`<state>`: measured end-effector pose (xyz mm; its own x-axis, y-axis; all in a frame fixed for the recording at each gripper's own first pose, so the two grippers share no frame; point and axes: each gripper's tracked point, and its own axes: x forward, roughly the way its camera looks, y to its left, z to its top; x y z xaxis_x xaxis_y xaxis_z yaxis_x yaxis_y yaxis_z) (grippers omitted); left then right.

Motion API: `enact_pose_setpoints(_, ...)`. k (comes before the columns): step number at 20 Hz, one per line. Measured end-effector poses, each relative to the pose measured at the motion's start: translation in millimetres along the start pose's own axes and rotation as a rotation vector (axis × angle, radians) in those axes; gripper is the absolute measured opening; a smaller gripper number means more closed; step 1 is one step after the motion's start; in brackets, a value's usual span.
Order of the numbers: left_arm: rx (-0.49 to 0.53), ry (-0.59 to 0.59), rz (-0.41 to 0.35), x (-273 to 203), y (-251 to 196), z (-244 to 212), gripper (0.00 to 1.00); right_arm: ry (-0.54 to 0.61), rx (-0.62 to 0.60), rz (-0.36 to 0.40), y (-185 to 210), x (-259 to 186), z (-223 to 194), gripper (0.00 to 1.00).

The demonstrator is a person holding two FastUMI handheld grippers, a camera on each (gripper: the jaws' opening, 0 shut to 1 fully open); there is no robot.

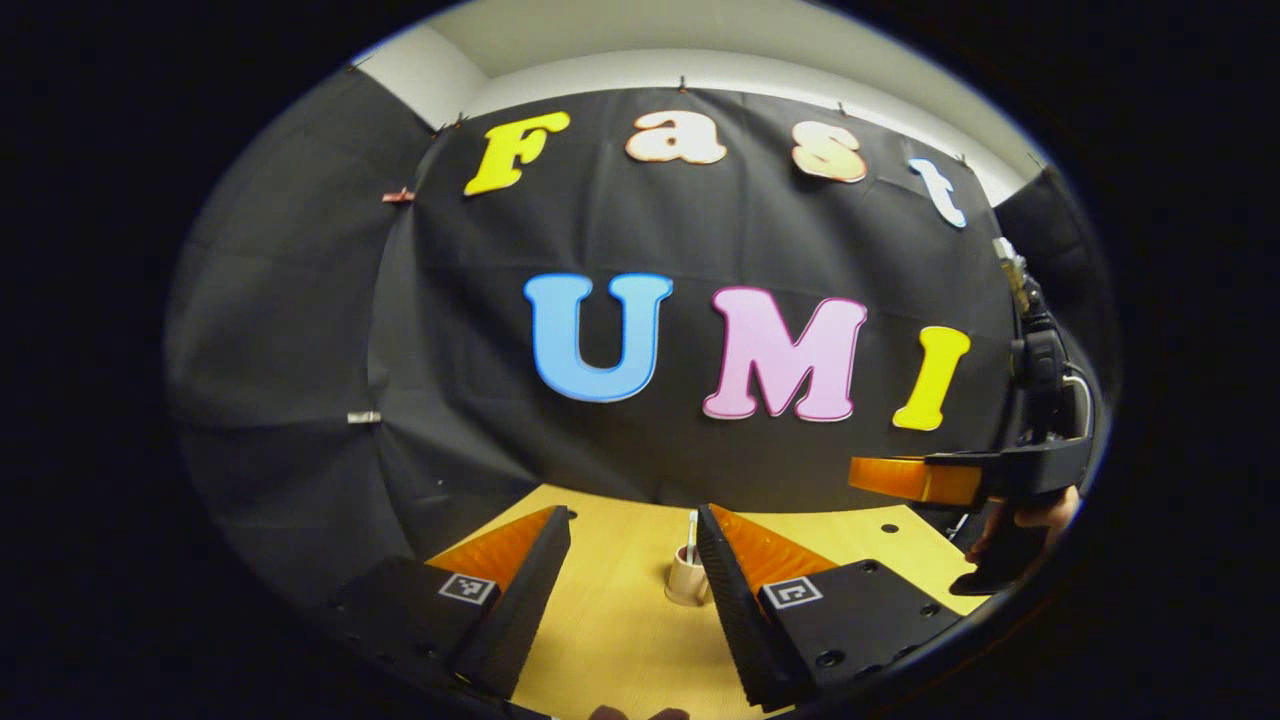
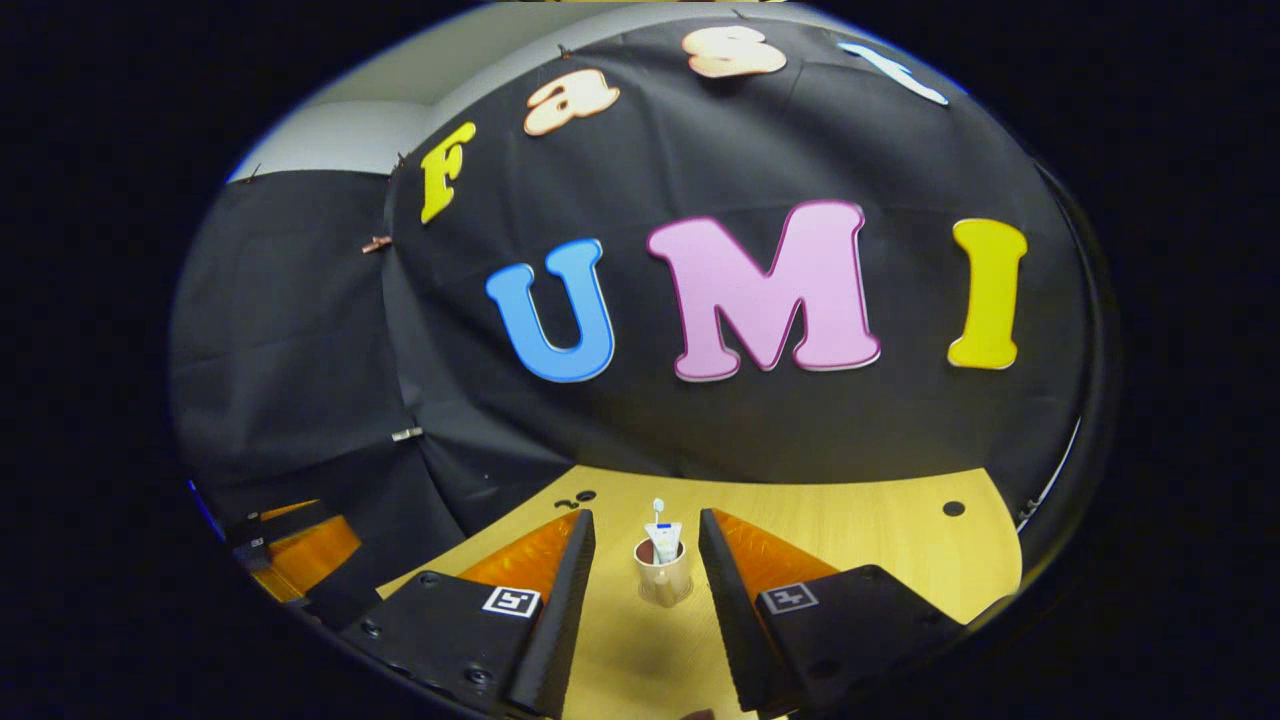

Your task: Put the toothbrush and toothpaste on the desktop into the cup, then pick up the cup and place it on the coaster on the desktop.

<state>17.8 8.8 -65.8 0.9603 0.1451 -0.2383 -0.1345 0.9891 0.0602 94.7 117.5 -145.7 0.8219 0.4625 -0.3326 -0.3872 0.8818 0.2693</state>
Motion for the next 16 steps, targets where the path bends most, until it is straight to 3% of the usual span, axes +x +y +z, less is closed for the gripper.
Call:
enact_pose_setpoints(7,0.044,-0.064,-0.123,-24.2,-50.1,31.0,0.82,-0.141,-0.055,-0.039,-12.7,-72.0,43.3,0.74)
enact_pose_setpoints(16,0.059,-0.074,-0.165,-31.6,-60.7,33.7,0.82,-0.155,-0.035,-0.093,-20.1,-104.9,41.6,0.78)
